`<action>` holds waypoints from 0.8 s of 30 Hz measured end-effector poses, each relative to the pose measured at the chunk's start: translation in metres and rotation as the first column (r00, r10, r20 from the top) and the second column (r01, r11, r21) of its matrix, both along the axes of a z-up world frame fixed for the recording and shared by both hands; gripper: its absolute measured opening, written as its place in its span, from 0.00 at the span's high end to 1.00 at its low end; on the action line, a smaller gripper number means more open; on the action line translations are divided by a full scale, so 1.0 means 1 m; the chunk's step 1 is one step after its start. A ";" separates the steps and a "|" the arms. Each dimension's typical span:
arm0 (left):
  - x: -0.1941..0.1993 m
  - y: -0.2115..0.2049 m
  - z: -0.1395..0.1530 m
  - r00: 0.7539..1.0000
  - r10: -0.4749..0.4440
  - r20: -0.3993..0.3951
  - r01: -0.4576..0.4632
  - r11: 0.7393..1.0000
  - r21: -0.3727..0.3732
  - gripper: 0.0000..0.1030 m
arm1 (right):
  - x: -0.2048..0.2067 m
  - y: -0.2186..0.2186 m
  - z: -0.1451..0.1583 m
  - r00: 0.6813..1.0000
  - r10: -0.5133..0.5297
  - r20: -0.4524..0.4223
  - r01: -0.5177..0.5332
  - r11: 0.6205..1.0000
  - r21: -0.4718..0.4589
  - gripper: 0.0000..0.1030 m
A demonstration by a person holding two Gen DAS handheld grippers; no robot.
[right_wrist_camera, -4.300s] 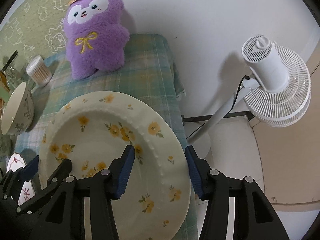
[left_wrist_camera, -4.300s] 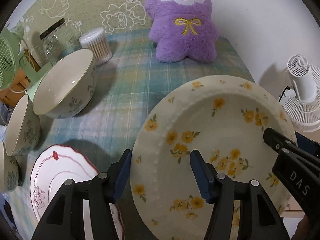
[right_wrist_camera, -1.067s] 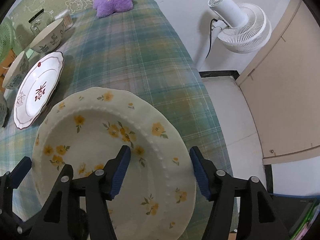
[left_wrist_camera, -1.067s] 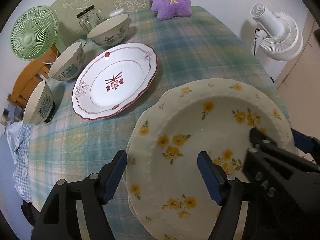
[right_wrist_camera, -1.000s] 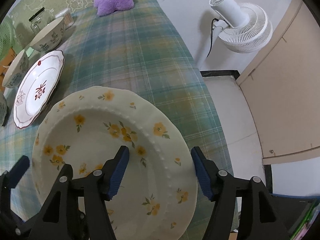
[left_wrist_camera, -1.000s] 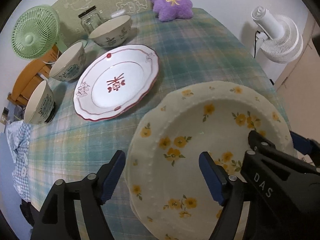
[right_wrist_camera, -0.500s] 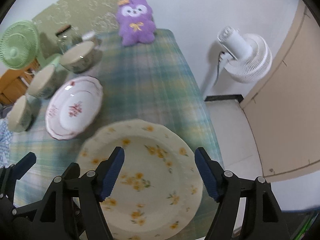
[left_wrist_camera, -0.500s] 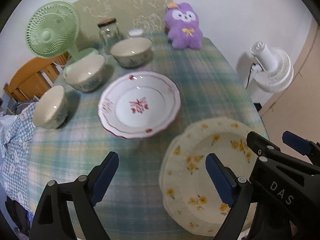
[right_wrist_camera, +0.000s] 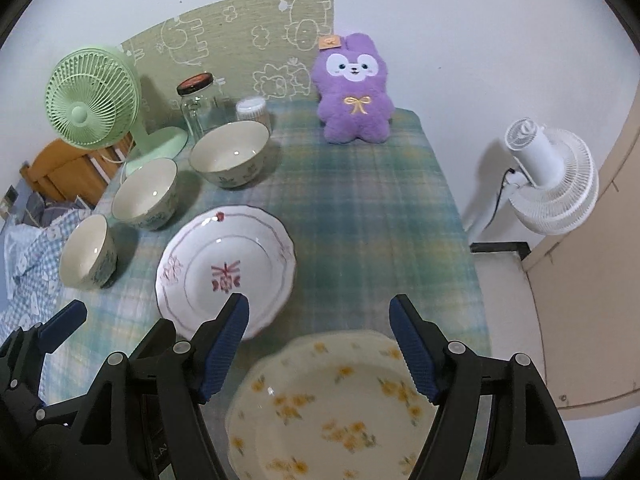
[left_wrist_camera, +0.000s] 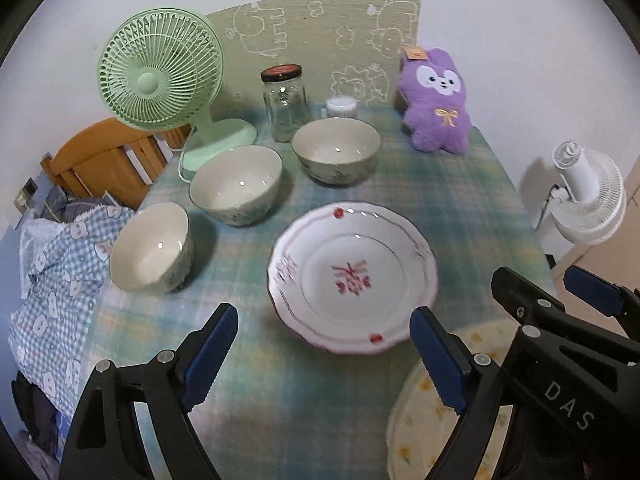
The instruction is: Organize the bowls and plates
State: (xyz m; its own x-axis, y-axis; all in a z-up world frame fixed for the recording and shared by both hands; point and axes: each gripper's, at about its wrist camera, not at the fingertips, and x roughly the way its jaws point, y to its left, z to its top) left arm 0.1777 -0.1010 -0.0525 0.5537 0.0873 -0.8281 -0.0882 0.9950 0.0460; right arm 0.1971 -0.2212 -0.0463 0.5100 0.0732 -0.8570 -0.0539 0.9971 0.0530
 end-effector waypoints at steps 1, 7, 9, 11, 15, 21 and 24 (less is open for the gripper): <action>0.005 0.003 -0.003 1.000 0.000 0.003 0.000 1.000 0.004 0.15 | 0.005 0.003 -0.003 1.000 -0.002 -0.004 0.002 1.000 0.001 0.26; 0.041 0.018 -0.029 1.000 -0.007 -0.017 0.007 1.000 -0.002 0.22 | 0.038 0.021 -0.030 0.999 -0.037 -0.016 0.036 0.999 -0.022 0.27; 0.052 0.021 -0.040 1.000 -0.010 -0.023 0.010 1.000 0.011 0.23 | 0.048 0.025 -0.040 0.999 -0.044 -0.024 0.044 0.999 -0.028 0.27; 0.062 0.025 -0.051 0.999 -0.011 -0.030 0.012 1.000 0.012 0.23 | 0.057 0.029 -0.051 0.998 -0.053 -0.032 0.052 0.998 -0.033 0.27; 0.077 0.032 -0.070 0.998 -0.007 -0.059 0.008 1.000 0.008 0.26 | 0.071 0.035 -0.069 0.996 -0.064 -0.058 0.061 0.997 -0.044 0.33; 0.088 0.037 -0.090 0.995 -0.032 -0.093 0.032 0.999 0.002 0.32 | 0.083 0.043 -0.090 0.992 -0.088 -0.094 0.084 0.995 -0.049 0.36; 0.092 0.040 -0.098 0.993 -0.036 -0.112 0.035 0.999 -0.007 0.39 | 0.086 0.046 -0.099 0.989 -0.092 -0.114 0.087 0.995 -0.054 0.39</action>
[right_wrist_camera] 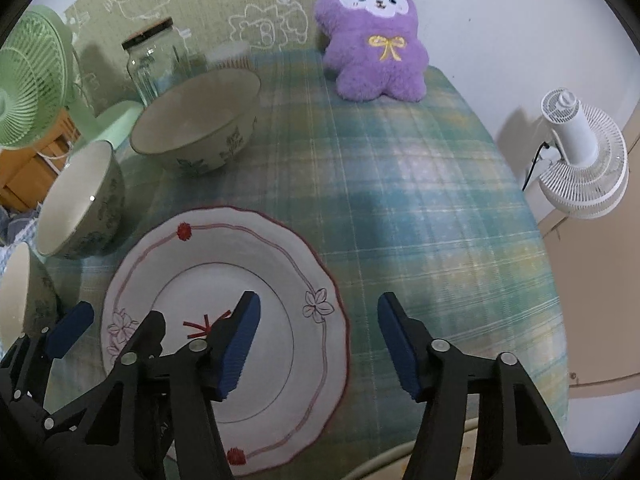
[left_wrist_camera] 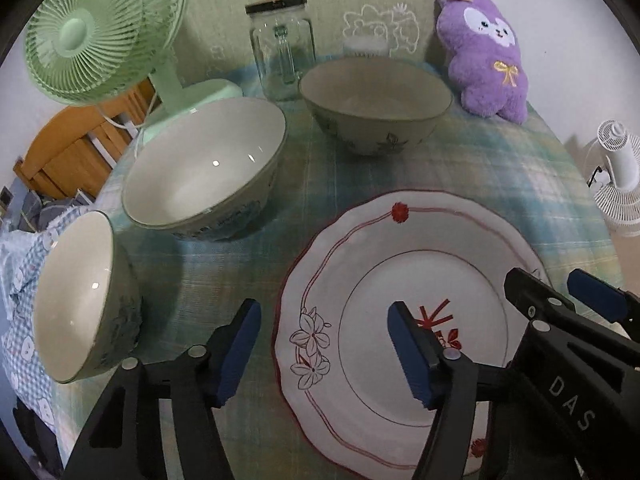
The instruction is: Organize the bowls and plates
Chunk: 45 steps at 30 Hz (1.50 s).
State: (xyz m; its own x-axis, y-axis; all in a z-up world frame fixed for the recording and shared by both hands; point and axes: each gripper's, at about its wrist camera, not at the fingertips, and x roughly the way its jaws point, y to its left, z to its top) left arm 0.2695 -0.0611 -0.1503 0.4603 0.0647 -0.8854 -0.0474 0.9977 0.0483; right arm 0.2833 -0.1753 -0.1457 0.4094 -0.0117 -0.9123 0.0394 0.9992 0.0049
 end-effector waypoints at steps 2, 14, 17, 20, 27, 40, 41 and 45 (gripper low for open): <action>0.003 0.002 -0.004 1.000 0.005 -0.014 -0.005 1.000 -0.009 0.48 | 0.002 0.001 -0.004 1.000 -0.003 -0.005 0.003 1.000 -0.002 0.40; 0.008 0.005 -0.008 1.000 0.008 -0.029 -0.009 1.000 -0.009 0.58 | 0.008 0.010 -0.013 0.999 -0.024 -0.044 0.022 0.999 -0.042 0.53; 0.007 0.007 -0.007 0.999 0.004 -0.033 -0.005 1.000 -0.020 0.58 | 0.007 0.011 -0.011 0.998 -0.040 -0.051 0.037 0.998 -0.051 0.53; 0.004 0.007 -0.003 1.000 -0.004 -0.029 0.004 1.000 -0.007 0.58 | 0.003 0.013 -0.007 0.998 -0.042 -0.049 0.039 0.997 -0.061 0.53; -0.007 0.006 0.013 1.000 -0.017 -0.020 0.016 1.000 -0.017 0.58 | -0.011 0.011 0.013 0.997 -0.067 -0.040 0.063 0.995 -0.075 0.52; -0.044 -0.014 0.057 0.997 -0.067 0.036 0.067 0.998 -0.020 0.58 | -0.058 -0.010 0.065 0.992 -0.122 0.008 0.122 0.990 -0.068 0.53; -0.047 -0.016 0.061 0.997 -0.069 0.039 0.070 0.997 -0.018 0.58 | -0.062 -0.012 0.068 0.992 -0.123 0.012 0.124 0.990 -0.064 0.52; -0.061 -0.025 0.073 0.997 -0.060 0.057 0.061 0.998 -0.006 0.58 | -0.074 -0.022 0.080 0.993 -0.115 0.025 0.116 0.992 -0.055 0.52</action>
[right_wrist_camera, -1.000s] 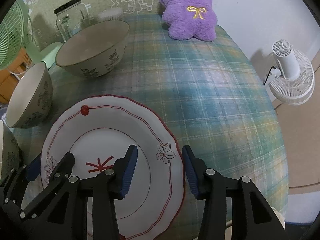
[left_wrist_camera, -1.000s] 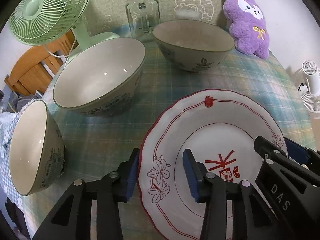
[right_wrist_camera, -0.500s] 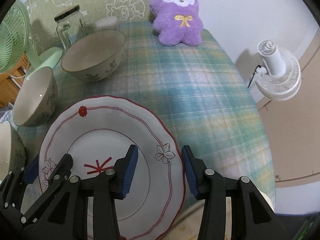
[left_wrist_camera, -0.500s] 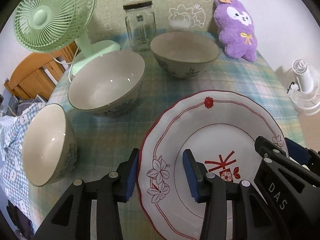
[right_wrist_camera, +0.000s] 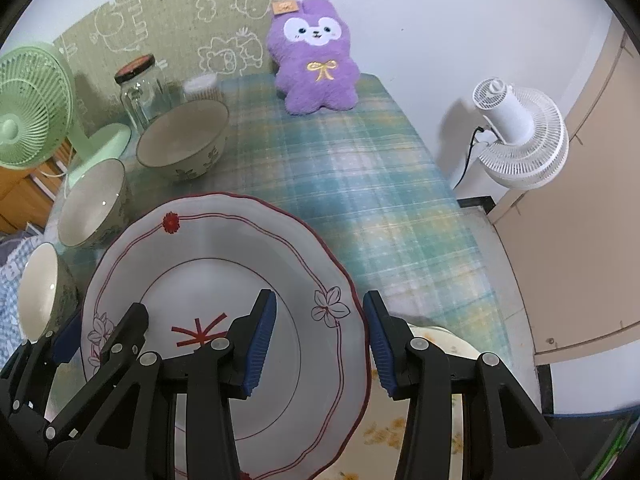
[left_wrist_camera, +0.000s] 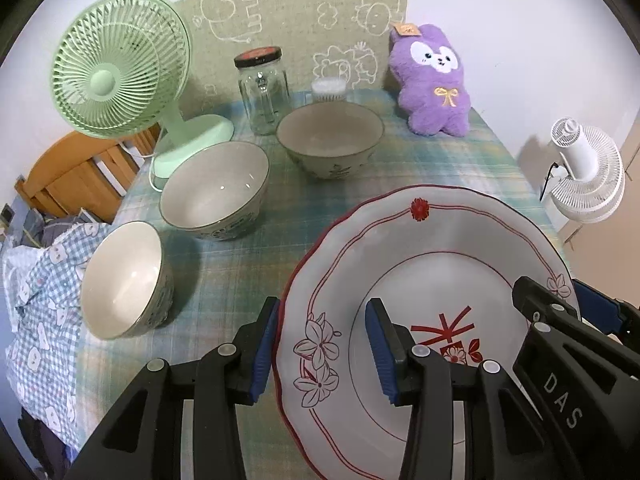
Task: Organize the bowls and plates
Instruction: 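Lift the red-rimmed white plate off the table, then lower the held plate onto the yellow-flower plate stack, open left gripper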
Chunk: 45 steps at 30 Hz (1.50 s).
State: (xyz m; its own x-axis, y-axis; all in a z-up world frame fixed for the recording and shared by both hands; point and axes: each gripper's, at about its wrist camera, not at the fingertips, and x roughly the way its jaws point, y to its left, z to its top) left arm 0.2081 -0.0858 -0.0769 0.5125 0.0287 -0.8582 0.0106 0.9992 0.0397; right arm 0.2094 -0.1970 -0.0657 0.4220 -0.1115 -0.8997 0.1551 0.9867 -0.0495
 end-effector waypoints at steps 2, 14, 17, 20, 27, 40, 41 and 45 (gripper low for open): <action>-0.007 -0.005 0.004 1.000 0.001 0.004 -0.001 1.000 0.001 0.58 | -0.008 -0.007 0.006 1.000 0.005 0.009 -0.005 1.000 -0.006 0.52; -0.051 -0.045 0.014 1.000 0.014 0.007 -0.014 1.000 -0.010 0.58 | -0.050 -0.051 0.019 1.000 0.017 0.023 -0.017 1.000 -0.016 0.52; -0.058 -0.056 0.011 1.000 0.011 -0.001 -0.011 1.000 -0.013 0.58 | -0.060 -0.062 0.016 1.000 0.012 0.015 -0.012 1.000 -0.014 0.52; -0.063 -0.067 0.006 1.000 0.003 -0.014 -0.003 1.000 -0.015 0.58 | -0.067 -0.075 0.011 1.000 0.004 0.002 -0.004 1.000 -0.018 0.52; -0.074 -0.093 -0.011 0.998 -0.007 -0.068 0.005 1.000 -0.023 0.58 | -0.079 -0.099 -0.006 0.999 -0.003 -0.037 0.002 1.000 -0.030 0.52; -0.085 -0.125 -0.045 0.990 -0.022 -0.138 0.021 1.000 -0.011 0.58 | -0.088 -0.128 -0.042 0.992 -0.004 -0.125 -0.002 0.999 -0.049 0.52; -0.085 -0.126 -0.047 0.989 -0.023 -0.143 0.022 1.000 -0.009 0.58 | -0.088 -0.129 -0.044 0.991 -0.004 -0.131 -0.002 0.999 -0.048 0.52; -0.088 -0.130 -0.048 0.991 -0.022 -0.129 0.025 0.999 0.020 0.58 | -0.090 -0.130 -0.048 0.991 0.006 -0.130 -0.013 0.999 -0.052 0.52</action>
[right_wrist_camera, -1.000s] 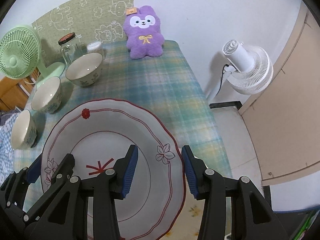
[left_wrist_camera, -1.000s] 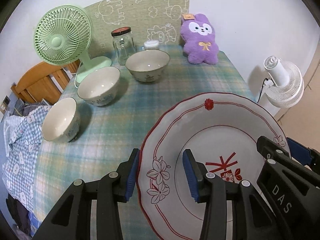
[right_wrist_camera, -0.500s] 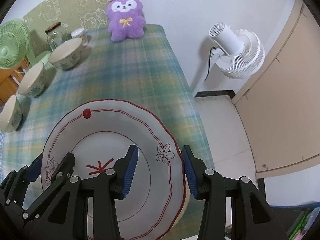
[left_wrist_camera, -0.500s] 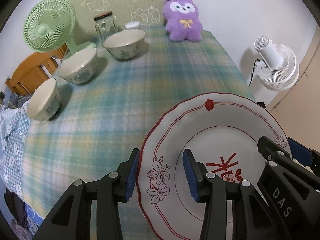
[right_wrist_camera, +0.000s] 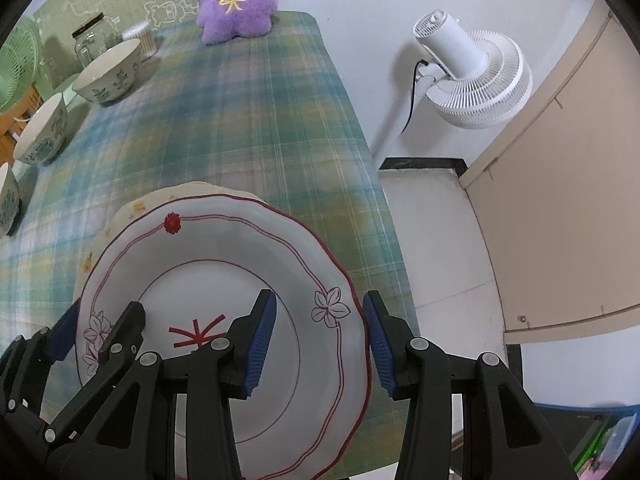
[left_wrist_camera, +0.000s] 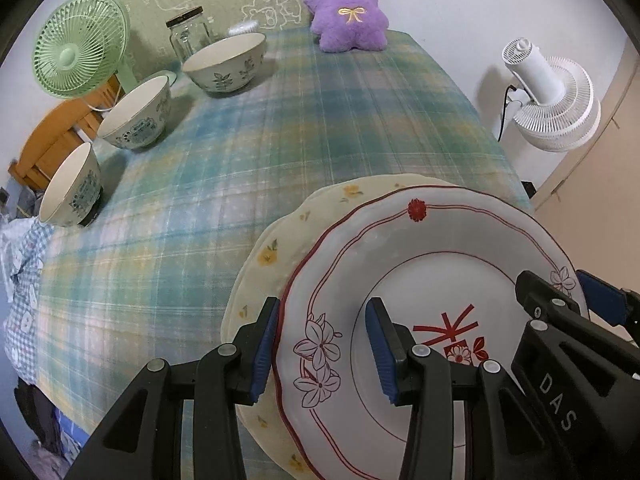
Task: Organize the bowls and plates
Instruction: 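Lower the held plate onto the yellow-flower plate stack, open left gripper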
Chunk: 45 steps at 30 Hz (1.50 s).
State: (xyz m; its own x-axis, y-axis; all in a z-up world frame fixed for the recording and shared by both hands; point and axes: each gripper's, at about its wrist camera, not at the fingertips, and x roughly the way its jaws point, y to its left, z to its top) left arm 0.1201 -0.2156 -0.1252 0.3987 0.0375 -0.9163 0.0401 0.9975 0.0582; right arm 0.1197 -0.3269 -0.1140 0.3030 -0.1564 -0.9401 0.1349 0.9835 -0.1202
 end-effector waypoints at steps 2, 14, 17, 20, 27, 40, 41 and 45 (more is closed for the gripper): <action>0.000 -0.001 -0.001 1.000 -0.001 0.006 0.001 1.000 0.024 0.58 | 0.000 0.000 -0.003 1.000 0.002 -0.006 -0.002 1.000 0.009 0.52; -0.007 -0.003 -0.005 0.998 0.001 0.056 -0.008 0.994 0.109 0.58 | -0.003 0.006 -0.013 1.000 -0.016 0.001 0.016 1.000 0.017 0.52; -0.006 -0.003 -0.007 0.998 0.003 0.069 -0.011 0.993 0.116 0.58 | -0.003 0.005 -0.016 1.000 -0.017 0.005 0.017 1.000 0.016 0.51; -0.006 -0.004 -0.008 0.997 -0.007 0.079 -0.003 0.993 0.117 0.57 | -0.003 0.004 -0.016 1.000 -0.020 0.009 0.020 0.999 0.025 0.51; -0.006 0.000 -0.003 0.998 -0.019 0.059 0.017 0.999 0.049 0.39 | -0.003 0.003 -0.010 1.000 -0.005 0.013 0.004 0.998 0.057 0.50; -0.014 0.052 0.063 0.988 0.024 0.153 -0.019 0.999 -0.035 0.18 | -0.008 0.037 0.057 0.988 0.055 0.147 -0.075 0.988 0.135 0.31; -0.013 0.059 0.068 0.987 0.025 0.162 -0.020 0.999 -0.034 0.17 | -0.006 0.042 0.062 0.987 0.058 0.151 -0.079 0.987 0.138 0.31; -0.007 0.086 0.083 0.982 0.024 0.189 -0.017 0.999 -0.040 0.15 | -0.002 0.067 0.081 0.982 0.067 0.175 -0.092 0.985 0.142 0.31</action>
